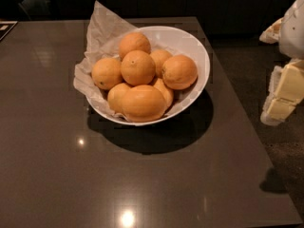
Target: Pick orange from white bowl
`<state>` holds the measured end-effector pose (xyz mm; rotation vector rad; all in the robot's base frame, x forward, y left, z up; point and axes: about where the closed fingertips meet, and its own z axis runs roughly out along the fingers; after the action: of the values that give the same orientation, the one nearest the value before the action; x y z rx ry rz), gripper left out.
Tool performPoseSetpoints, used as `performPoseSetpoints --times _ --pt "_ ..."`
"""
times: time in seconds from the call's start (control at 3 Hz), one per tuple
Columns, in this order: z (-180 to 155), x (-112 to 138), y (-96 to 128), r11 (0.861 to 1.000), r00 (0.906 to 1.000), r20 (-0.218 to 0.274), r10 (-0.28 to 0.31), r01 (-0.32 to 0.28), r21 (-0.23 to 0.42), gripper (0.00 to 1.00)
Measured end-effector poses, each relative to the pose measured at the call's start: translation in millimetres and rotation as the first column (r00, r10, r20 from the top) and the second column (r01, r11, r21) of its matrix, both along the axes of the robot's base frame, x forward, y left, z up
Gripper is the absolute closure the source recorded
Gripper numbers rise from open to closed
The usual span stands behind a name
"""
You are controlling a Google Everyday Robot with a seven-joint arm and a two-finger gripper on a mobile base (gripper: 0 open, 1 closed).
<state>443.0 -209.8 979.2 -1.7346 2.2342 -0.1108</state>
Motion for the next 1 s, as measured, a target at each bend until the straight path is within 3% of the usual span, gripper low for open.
performPoseSetpoints --times 0.33,0.67,1.0 --pt "5 16 19 0.999 0.9990 -0.033 0.032 -0.032 -0.013 0.00" --pt "10 32 44 0.994 0.9932 -0.050 0.105 -0.106 -0.014 0.00" --pt "13 36 47 0.994 0.9940 -0.025 0.106 -0.106 -0.008 0.00"
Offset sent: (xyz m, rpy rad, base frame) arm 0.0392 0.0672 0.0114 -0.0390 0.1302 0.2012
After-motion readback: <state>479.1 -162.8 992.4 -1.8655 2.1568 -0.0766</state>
